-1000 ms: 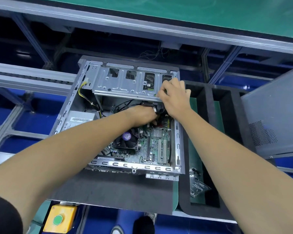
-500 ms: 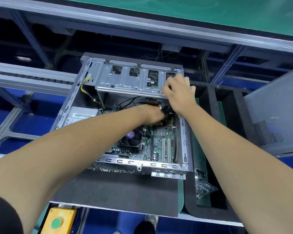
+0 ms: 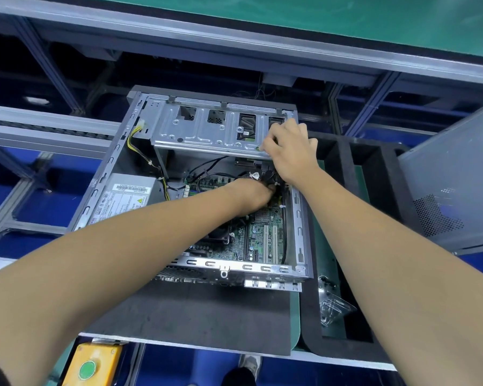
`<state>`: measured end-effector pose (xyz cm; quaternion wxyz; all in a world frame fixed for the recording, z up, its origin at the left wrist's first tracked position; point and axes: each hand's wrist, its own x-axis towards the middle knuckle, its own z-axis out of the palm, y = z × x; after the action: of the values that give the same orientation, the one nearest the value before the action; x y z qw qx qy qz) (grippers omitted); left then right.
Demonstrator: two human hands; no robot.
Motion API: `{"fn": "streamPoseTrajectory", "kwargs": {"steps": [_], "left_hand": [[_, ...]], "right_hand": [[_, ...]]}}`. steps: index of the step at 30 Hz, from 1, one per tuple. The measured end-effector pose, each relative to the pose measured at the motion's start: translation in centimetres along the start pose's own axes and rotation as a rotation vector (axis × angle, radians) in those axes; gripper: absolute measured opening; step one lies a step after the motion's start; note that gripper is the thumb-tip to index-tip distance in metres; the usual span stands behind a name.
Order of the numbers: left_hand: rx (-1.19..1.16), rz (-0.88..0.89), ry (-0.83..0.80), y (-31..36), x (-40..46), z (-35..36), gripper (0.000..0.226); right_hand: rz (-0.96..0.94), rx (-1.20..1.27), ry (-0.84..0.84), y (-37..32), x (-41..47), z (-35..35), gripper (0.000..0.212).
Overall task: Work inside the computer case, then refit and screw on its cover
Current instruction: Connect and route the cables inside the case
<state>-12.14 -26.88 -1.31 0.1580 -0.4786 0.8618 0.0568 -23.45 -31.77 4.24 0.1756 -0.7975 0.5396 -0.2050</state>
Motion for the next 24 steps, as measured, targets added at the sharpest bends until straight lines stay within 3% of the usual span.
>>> {"fn": "streamPoseTrajectory", "kwargs": {"steps": [17,24], "left_hand": [[0.113,-0.081,0.002,0.4,-0.3,-0.1,0.031],[0.18,-0.104,0.035,2.1,-0.1,-0.2,0.044]], "right_hand": [[-0.007,-0.046,0.006,0.0,0.2,0.2,0.023],[-0.012,-0.065,0.013,0.2,0.4,0.5,0.02]]}}
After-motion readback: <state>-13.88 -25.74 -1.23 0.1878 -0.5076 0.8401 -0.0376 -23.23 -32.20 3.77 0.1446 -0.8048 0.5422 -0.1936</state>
